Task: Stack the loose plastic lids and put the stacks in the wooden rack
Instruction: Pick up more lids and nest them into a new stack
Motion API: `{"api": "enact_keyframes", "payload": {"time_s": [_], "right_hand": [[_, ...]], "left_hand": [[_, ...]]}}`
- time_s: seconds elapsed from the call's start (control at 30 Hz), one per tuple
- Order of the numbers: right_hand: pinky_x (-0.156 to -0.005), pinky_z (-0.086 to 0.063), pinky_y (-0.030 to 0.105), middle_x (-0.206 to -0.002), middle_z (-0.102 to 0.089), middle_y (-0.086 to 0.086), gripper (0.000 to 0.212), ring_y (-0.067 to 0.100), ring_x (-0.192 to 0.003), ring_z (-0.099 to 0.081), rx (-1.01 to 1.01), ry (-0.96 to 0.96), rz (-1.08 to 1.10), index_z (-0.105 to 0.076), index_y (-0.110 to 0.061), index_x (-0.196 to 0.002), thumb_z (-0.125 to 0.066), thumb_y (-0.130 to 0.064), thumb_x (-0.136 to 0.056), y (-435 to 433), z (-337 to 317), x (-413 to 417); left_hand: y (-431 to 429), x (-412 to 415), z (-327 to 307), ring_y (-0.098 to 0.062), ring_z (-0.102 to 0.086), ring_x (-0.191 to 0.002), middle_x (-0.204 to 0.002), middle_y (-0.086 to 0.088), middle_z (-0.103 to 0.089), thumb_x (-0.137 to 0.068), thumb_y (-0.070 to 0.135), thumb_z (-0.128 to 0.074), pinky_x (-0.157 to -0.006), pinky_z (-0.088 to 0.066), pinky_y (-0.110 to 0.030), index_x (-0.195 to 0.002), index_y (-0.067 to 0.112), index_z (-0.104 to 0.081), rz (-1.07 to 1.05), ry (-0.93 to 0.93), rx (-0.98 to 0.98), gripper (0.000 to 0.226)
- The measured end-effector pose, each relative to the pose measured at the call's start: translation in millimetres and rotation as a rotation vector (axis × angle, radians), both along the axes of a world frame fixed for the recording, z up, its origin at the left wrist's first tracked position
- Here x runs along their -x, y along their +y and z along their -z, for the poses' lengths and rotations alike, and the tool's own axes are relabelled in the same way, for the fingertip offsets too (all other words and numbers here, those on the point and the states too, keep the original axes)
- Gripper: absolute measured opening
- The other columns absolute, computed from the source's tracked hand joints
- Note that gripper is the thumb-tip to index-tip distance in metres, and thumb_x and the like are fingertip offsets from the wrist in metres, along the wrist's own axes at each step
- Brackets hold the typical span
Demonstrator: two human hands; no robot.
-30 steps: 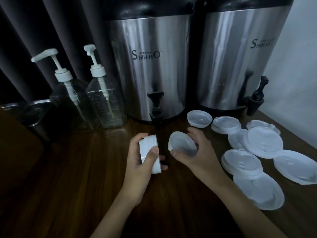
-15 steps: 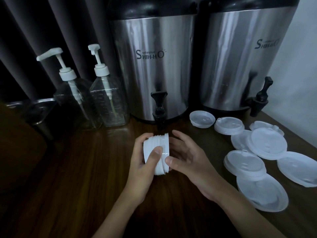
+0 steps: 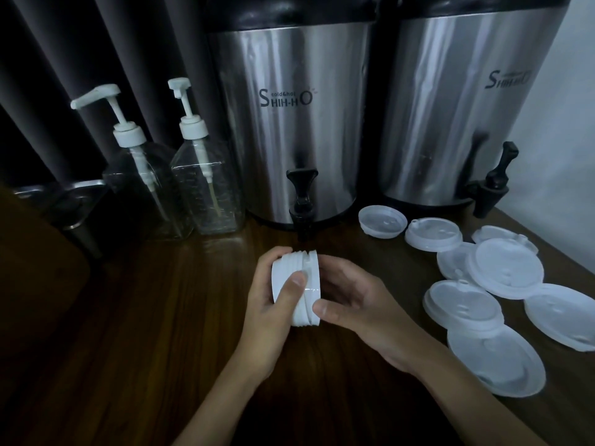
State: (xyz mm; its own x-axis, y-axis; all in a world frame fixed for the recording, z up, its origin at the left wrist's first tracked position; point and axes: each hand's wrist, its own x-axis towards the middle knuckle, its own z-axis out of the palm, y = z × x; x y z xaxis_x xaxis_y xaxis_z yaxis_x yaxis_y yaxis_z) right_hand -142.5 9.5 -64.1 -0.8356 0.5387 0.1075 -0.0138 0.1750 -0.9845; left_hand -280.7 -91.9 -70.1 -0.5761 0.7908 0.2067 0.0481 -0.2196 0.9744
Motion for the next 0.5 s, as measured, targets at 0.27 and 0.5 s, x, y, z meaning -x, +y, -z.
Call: {"api": "enact_keyframes", "payload": {"time_s": [0.27,0.5], "right_hand": [[-0.118,-0.038,0.040,-0.147,-0.049,-0.027,0.088,-0.001,-0.138,-0.044,-0.061,-0.027,-0.034,-0.034,-0.047,-0.143,-0.084,-0.024,-0.076,3.9,0.5,-2.6],[-0.115,-0.037,0.032,-0.153,-0.042,-0.022,0.097,-0.004,-0.141,-0.039,-0.139,-0.013,-0.038,-0.025,-0.043,-0.149,-0.084,-0.036,-0.072,2.7,-0.4,-0.7]], "left_hand": [[-0.1,-0.8,-0.3,-0.010,-0.065,-0.099,-0.107,0.018,-0.063,-0.076,0.056,-0.064,-0.074,-0.059,-0.031,-0.114,0.049,-0.059,0.031,0.078,0.004,0.039],[-1.6,0.5,0.1,-0.008,-0.066,-0.099,-0.105,0.022,-0.064,-0.075,0.053,-0.068,-0.076,-0.062,-0.039,-0.113,0.050,-0.060,0.036,0.044,-0.009,0.039]]}}
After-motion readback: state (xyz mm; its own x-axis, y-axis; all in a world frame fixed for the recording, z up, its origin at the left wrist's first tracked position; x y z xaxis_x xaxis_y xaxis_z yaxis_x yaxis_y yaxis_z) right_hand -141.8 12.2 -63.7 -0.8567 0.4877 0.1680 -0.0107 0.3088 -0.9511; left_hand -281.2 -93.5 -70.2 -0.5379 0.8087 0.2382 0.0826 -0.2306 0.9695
